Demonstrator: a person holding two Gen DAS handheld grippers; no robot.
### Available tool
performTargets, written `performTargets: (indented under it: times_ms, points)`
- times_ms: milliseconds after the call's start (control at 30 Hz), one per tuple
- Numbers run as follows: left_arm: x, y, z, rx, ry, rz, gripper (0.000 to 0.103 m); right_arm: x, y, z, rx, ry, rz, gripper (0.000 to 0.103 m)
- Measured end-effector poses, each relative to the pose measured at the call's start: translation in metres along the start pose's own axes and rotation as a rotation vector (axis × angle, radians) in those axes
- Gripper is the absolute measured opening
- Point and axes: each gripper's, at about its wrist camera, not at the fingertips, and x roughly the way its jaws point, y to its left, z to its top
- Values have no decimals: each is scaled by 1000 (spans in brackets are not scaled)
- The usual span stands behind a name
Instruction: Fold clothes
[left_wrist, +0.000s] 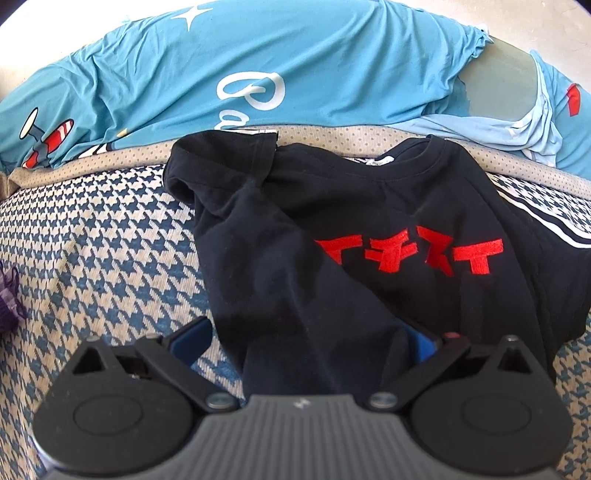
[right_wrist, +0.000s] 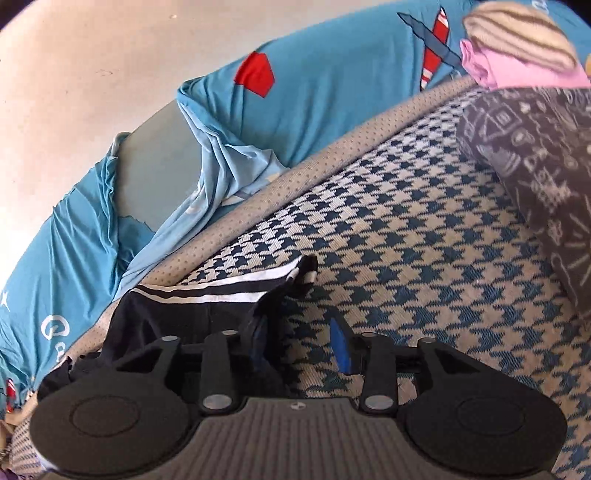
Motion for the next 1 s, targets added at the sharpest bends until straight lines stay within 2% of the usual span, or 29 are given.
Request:
performTargets:
  times_ms: [300, 500, 600, 700, 800, 933, 1000]
  points:
    - [1, -2, -1, 18, 8, 5, 103, 5, 6, -16, 9, 52, 79, 49]
    - [6, 5, 1, -14, 37, -9, 103, 2, 8, -15, 25, 27, 106, 52]
    - [8, 7, 2, -29, 46, -13, 103, 5, 8, -17, 36, 58, 142, 57]
    - [9, 8, 0, -33, 50, -15, 103, 8, 7, -21, 66, 94, 168, 58]
    - [9, 8, 0, -34, 52, -15, 103, 4, 7, -20, 81, 85, 186, 60]
    - [11, 9, 1, -46, 62, -20, 103, 2, 9, -23, 37, 69, 98, 61]
    - [12, 9, 0, -49, 65, -20, 103, 2, 10, -25, 17, 76, 87, 61]
